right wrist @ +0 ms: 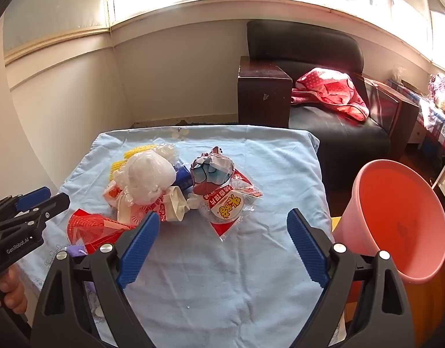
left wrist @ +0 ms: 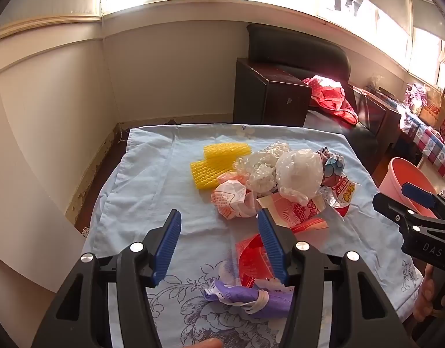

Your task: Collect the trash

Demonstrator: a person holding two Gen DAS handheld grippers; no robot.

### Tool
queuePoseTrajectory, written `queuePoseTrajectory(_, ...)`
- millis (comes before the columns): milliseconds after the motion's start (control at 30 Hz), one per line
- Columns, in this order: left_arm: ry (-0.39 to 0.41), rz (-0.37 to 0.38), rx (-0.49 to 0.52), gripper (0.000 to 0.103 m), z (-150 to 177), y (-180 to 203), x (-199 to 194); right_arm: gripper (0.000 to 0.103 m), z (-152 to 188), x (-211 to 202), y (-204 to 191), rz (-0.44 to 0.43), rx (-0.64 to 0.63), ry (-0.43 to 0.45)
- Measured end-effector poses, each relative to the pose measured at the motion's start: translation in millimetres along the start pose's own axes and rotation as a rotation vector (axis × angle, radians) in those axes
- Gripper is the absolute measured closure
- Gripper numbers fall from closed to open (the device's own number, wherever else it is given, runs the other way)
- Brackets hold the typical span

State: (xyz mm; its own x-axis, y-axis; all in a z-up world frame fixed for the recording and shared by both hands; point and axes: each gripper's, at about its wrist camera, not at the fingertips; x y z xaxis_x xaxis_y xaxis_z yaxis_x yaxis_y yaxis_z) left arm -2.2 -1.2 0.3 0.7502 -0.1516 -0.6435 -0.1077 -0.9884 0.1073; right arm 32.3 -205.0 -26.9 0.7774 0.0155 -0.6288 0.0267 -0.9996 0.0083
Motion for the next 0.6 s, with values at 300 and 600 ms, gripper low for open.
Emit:
queuePoseTrajectory(300, -0.004, -0.004, -0.012, 0.048, -5.4, 5.8, -4.8, 0.013, -6.4, -8.1, -3.1, -0.019, -0.005, 0.031)
queuePoseTrajectory(600, 0.008, 0.003, -0.016, 0.048, -0.8, -4.1, -9.1, 0.013, -10.9, -27.1, -8.1, 0.014, -0.009, 0.13)
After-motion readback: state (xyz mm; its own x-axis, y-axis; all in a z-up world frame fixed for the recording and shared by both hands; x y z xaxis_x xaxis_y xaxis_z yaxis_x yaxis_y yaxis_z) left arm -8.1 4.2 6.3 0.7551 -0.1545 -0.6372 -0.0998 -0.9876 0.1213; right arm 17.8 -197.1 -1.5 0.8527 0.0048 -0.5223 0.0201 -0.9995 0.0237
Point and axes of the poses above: each gripper's, at about its wrist camera, not at the fingertips, and x roughly the way its jaws point, y to its right, z to its underside, and after that the axes turned 9 degrees about z, right-handed
